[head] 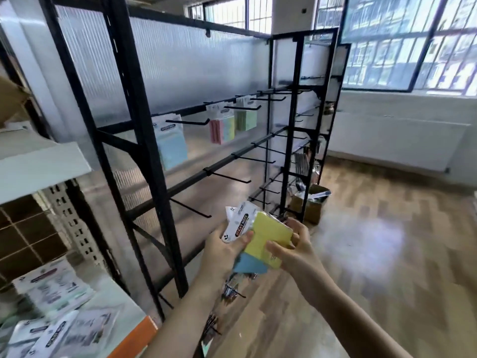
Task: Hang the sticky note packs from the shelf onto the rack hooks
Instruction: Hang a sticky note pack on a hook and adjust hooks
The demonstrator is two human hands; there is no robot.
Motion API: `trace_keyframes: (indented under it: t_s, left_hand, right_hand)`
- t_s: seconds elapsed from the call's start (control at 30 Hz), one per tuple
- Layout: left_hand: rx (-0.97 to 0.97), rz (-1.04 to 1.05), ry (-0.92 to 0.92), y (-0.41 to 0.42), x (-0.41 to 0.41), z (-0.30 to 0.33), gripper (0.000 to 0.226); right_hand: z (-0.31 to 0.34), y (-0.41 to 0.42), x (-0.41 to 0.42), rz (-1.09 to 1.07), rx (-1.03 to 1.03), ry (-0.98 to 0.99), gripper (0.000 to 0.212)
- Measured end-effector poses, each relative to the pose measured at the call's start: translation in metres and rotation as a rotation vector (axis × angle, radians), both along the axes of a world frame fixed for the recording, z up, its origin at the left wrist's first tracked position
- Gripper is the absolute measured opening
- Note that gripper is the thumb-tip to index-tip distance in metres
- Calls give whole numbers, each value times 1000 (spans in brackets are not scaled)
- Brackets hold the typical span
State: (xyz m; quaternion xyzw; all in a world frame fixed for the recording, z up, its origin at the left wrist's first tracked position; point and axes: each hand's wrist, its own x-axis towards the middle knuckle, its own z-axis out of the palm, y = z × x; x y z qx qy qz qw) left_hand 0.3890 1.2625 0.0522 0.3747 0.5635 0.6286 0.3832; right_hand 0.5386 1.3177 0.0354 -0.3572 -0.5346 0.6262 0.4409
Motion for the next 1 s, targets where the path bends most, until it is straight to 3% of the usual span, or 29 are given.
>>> trace_keyframes:
  t_s: [0.07, 0.17, 0.3, 0.4, 0.6, 0.8, 1.0]
  left_hand:
    - [39, -21, -10, 26, 6, 4, 39]
    - [49, -58, -13, 63, 7, 12, 48]
    - [89, -175, 112, 111, 5, 30, 33]
    - [118, -164, 162, 146, -1, 42, 21]
    - [132, -39, 161, 211, -11, 45, 40]
    - [114, 38, 60, 255, -15, 49, 36]
    - [79, 91, 166, 298, -14, 49, 51]
  right_hand:
    - [8, 29, 4, -80, 177, -128, 63]
    - [25, 81, 6, -177, 473, -380, 42]
    - [55, 139, -1, -85, 563, -534, 22]
    - [66, 177, -12, -40, 528, -468, 15]
    - [71, 229, -27, -127, 452, -274, 15]
    - [71, 271, -10, -202, 187, -37, 18]
    - [72, 323, 4, -27, 106, 12, 28]
